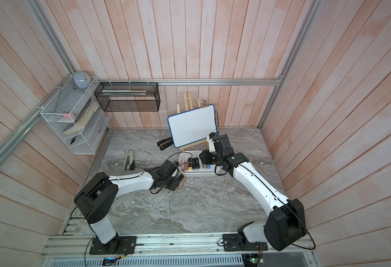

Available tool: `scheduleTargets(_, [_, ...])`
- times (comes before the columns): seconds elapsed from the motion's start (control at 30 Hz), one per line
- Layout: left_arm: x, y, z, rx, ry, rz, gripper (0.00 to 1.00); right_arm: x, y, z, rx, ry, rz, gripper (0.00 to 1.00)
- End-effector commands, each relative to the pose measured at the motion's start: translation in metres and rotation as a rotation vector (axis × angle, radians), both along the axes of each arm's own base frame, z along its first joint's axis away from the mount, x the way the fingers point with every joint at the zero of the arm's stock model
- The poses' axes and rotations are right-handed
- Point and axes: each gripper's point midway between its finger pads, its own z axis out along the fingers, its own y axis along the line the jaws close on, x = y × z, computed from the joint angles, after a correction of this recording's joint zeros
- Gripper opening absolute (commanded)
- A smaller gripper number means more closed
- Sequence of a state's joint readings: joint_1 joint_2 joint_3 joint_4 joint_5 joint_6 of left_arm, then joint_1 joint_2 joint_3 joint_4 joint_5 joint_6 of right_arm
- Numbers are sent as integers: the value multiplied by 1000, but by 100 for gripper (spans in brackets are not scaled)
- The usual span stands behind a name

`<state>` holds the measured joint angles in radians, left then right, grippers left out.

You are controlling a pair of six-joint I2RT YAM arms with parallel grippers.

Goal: Put the lipstick into the storage box
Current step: Pick up the lipstick at the center of the board.

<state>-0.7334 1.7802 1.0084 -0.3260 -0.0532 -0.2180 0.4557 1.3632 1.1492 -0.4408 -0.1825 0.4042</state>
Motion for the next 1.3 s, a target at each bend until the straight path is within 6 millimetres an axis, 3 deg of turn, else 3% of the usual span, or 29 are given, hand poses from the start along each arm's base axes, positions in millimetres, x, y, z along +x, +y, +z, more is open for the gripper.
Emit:
scheduleTargets(0.0, [5,-3,0,16,-8,-15,54,-3,2,4,23,-10,3,38])
scheduleTargets(0.43, [7,-14,-8,5,15,-61,50,-5,-1,6,20,-16,-1,38])
scheduleTargets(0.77, [2,-15,-17,9,48,-76,38,-4,-2,10,23,-33,-5,38])
scheduleTargets(1.0, [-12,-8,-21,6,81,-72,33,-2,1,10,35,-38,-1,38])
scheduleTargets(1.27, [-28,11,-28,24,97,-37,19,1,7,12,68,-41,7,38])
